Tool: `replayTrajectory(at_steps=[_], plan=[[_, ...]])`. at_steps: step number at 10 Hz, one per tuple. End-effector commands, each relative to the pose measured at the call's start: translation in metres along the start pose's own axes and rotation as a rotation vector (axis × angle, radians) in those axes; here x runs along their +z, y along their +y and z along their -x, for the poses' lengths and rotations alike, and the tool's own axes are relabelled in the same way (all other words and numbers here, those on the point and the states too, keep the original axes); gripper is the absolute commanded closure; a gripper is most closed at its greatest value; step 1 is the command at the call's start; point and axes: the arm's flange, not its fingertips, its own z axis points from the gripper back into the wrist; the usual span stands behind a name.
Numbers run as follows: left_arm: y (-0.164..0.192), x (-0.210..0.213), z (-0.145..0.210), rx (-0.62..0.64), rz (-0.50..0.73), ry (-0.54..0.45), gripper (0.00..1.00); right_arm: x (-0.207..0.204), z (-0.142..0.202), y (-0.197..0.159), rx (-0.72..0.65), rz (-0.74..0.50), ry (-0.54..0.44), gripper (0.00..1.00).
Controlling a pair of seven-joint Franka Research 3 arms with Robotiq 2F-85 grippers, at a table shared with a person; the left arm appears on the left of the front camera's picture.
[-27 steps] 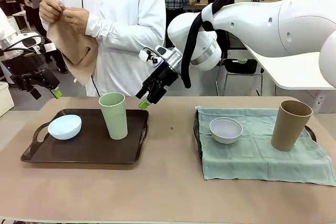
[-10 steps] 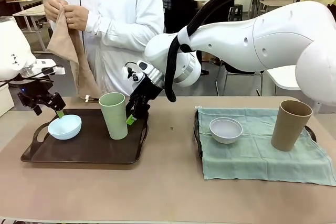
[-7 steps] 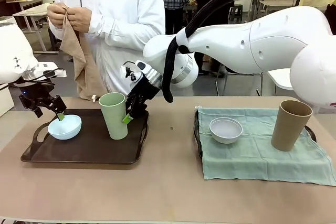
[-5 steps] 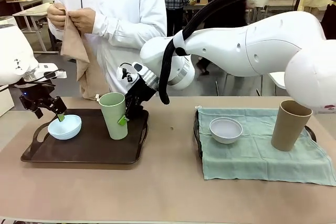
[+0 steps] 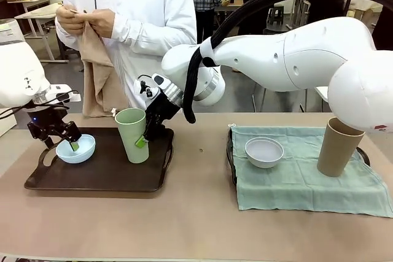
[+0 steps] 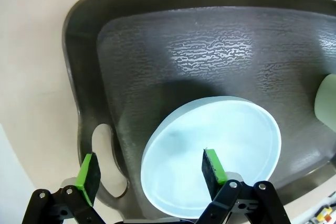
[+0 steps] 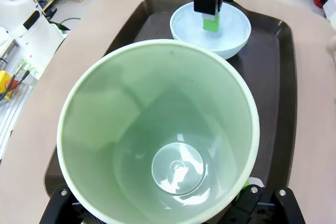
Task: Set up a tray with a mat and arrange the tableware.
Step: Pick up the Picnic Bowl and Reusable plastic cup from the Handle tray in front of the human's position and hold them in the air.
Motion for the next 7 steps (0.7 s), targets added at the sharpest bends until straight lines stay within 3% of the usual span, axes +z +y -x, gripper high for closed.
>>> replayTrajectory(at_steps=[1,2,3,4,5,6,7], plan=[[0.0002,0.0042,-0.0052,0.024,0.045,0.003,0.36,-0.0018,-0.0081,-0.0102,0.02,-0.017,-0.008,0.0],[-0.0002,0.0036,-0.0047,0.023,0.039,0.012,0.55,-0.0026,-0.0073,-0.0098,0.061,-0.023,-0.005,0.33],[-0.0005,0.0034,-0.0049,0.024,0.037,0.013,0.91,-0.0025,-0.0073,-0.0099,0.051,-0.031,-0.006,0.6],[-0.0001,0.0047,-0.0039,0.026,0.032,0.009,1.0,-0.0025,-0.0077,-0.0097,0.053,-0.031,-0.004,0.93],[0.0002,0.0058,-0.003,0.027,0.03,0.006,1.0,-0.003,-0.0078,-0.0095,0.052,-0.029,-0.005,1.0],[0.0005,0.0067,-0.0017,0.028,0.027,0.004,1.0,-0.004,-0.008,-0.0088,0.053,-0.028,-0.005,1.0],[0.0004,0.0061,-0.0008,0.028,0.026,0.004,0.89,-0.0048,-0.007,-0.0083,0.051,-0.028,-0.004,1.0]])
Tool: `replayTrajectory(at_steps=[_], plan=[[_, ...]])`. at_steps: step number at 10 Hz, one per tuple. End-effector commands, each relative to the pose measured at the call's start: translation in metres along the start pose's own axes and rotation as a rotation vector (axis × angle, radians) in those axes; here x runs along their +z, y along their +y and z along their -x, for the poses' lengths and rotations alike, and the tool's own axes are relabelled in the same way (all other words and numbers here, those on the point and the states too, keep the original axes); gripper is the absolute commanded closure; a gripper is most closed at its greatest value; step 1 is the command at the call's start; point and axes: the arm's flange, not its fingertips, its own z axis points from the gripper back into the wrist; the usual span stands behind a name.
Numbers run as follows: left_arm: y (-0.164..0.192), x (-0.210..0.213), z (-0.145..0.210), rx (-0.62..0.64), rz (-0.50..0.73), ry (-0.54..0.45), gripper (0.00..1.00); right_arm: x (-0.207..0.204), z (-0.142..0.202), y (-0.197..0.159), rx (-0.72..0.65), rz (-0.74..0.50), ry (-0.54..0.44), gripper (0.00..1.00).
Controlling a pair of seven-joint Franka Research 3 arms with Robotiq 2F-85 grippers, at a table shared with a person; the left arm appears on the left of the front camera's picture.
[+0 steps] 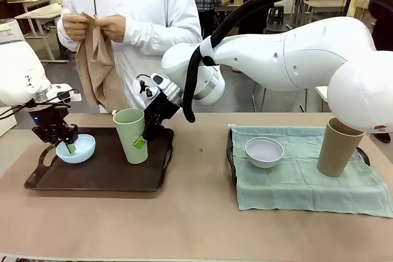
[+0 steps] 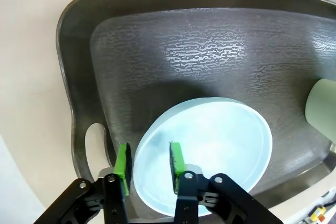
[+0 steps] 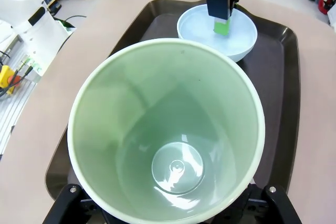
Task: Set up a tray with a mat and arrange the tableware.
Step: Pick up the Picnic Bowl and Reusable plastic cup from the Handle tray in front of the human's position and hold them in the air.
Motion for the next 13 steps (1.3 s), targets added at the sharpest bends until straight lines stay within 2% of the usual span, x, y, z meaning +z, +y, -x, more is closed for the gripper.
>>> replayTrajectory(at_steps=[1,2,3,4,5,7,8,10,11,13], plan=[[0.002,0.003,0.002,0.011,-0.001,0.002,0.98,-0.005,-0.004,-0.009,0.021,-0.009,0.0,0.77],[0.002,0.003,0.001,0.009,-0.006,0.005,1.0,-0.005,-0.003,-0.008,0.02,-0.006,0.0,0.77],[0.001,0.004,0.001,0.009,-0.017,0.008,1.0,-0.003,-0.002,-0.006,0.018,-0.001,0.002,1.0],[0.0,0.004,0.001,0.007,-0.027,0.011,1.0,-0.001,0.0,-0.005,0.016,0.003,0.003,0.77],[-0.001,0.006,0.001,0.005,-0.04,0.013,1.0,0.0,0.001,-0.004,0.016,0.006,0.005,1.0],[-0.003,0.009,0.001,0.002,-0.053,0.015,1.0,0.001,0.002,-0.003,0.021,0.01,0.004,1.0],[-0.004,0.011,-0.001,0.008,-0.059,0.024,1.0,0.002,0.003,-0.003,0.01,0.012,0.001,0.76],[-0.006,0.018,-0.004,0.034,-0.037,0.052,1.0,0.01,-0.001,-0.001,-0.014,0.009,-0.01,0.76],[-0.009,0.034,-0.002,0.034,-0.002,0.03,1.0,0.027,-0.015,0.008,0.005,0.027,-0.008,0.76],[-0.025,0.094,0.01,0.02,-0.003,-0.027,1.0,0.07,-0.054,0.032,0.039,0.078,0.004,0.76]])
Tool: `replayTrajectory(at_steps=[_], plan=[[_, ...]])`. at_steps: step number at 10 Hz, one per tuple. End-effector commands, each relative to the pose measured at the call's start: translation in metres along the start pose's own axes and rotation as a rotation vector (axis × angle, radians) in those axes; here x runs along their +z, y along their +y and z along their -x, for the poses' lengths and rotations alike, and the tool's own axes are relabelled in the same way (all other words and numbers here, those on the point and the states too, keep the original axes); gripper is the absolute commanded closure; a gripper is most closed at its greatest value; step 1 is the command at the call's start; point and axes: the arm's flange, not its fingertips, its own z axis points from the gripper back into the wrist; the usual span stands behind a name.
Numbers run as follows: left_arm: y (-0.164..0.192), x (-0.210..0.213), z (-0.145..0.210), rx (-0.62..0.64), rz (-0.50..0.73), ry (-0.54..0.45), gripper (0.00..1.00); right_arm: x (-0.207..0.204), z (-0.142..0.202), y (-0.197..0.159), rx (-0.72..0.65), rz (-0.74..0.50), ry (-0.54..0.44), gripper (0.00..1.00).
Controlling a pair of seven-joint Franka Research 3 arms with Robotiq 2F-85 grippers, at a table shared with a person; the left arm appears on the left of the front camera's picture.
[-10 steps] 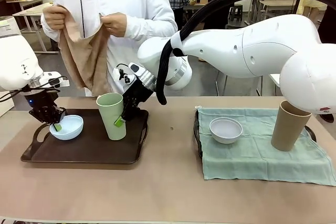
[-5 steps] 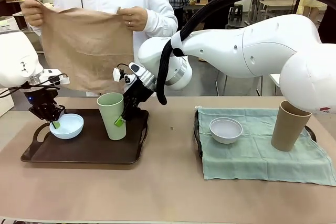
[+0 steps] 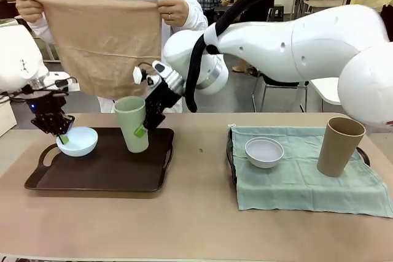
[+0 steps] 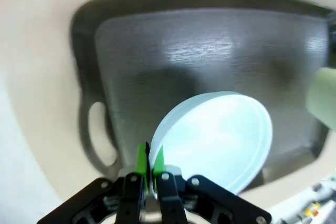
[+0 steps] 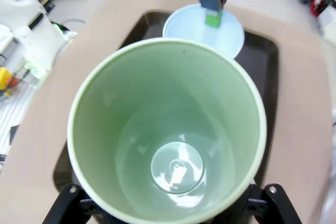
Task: Set up a tray with a mat and arrange the tableware.
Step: Pick up the Picnic Bowl and Reusable plastic cup from the Handle tray in front of the human's position and hold them in the air.
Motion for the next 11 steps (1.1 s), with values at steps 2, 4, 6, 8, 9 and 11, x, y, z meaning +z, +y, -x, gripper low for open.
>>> replayTrajectory(at_steps=[2,4,6,8,9,11], plan=[[-0.029,0.112,0.029,-0.006,-0.045,-0.131,1.0,0.06,-0.064,0.048,0.055,0.076,0.051,0.76],[-0.042,0.167,0.047,-0.009,-0.083,-0.205,1.0,0.081,-0.097,0.068,0.075,0.12,0.097,0.76],[-0.043,0.181,0.054,0.03,-0.102,-0.161,1.0,0.084,-0.094,0.065,0.051,0.105,0.128,0.76],[-0.043,0.187,0.055,-0.03,-0.059,-0.224,1.0,0.089,-0.113,0.066,0.1,0.116,0.063,0.76],[-0.043,0.187,0.055,-0.03,-0.059,-0.224,1.0,0.089,-0.113,0.066,0.1,0.116,0.063,0.76],[-0.043,0.187,0.055,-0.03,-0.059,-0.224,1.0,0.089,-0.113,0.066,0.1,0.116,0.063,0.76]])
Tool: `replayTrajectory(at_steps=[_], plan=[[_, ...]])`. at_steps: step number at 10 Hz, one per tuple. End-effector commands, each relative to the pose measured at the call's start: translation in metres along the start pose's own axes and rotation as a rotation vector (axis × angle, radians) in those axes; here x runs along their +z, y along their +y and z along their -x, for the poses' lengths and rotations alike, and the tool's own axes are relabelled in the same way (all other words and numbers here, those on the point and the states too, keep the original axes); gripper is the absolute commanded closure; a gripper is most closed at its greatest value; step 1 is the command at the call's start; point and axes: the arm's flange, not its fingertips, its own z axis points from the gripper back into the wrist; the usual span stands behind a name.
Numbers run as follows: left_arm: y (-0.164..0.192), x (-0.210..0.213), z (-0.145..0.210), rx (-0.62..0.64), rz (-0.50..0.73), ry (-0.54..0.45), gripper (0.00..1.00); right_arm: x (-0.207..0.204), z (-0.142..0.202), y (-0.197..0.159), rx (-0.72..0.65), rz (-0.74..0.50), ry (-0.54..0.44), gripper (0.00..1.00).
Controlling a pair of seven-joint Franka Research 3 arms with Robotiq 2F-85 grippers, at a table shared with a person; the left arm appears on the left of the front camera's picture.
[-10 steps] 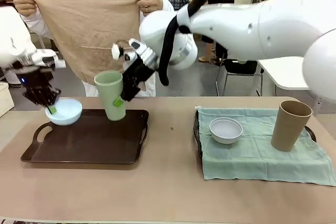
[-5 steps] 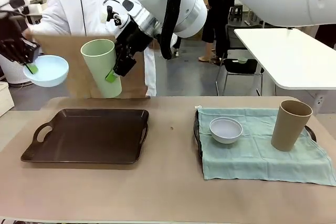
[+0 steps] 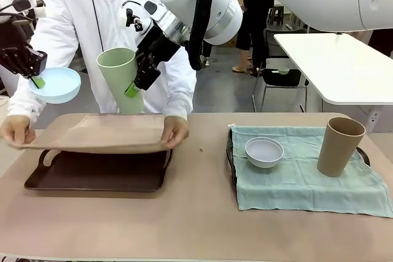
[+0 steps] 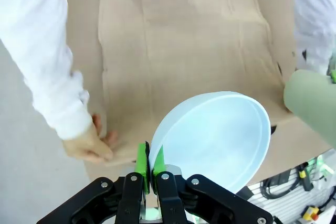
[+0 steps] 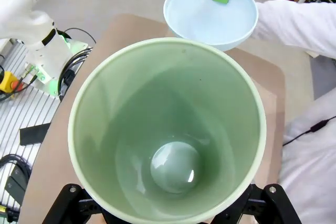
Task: Set up a tray with a mat and arrange the tableware.
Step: Place the Picnic Bowl and Reusable plastic cup back onto the Handle tray in front of the human's position.
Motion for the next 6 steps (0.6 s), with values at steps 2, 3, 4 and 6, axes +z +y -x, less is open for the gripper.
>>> replayTrajectory(at_steps=[2,3,4,6], plan=[[0.0011,0.0,0.0,-0.011,0.007,-0.016,1.0,-0.0004,-0.0018,0.0003,0.008,0.001,-0.013,0.76],[0.0011,0.0,0.0,-0.011,0.007,-0.016,1.0,-0.0004,-0.0018,0.0003,0.008,0.001,-0.013,0.76],[0.0011,0.0,0.0,-0.011,0.007,-0.016,1.0,-0.0004,-0.0018,0.0003,0.008,0.001,-0.013,0.76],[0.0011,0.0,0.0,-0.011,0.007,-0.016,1.0,-0.0004,-0.0018,0.0003,0.008,0.001,-0.013,0.76]])
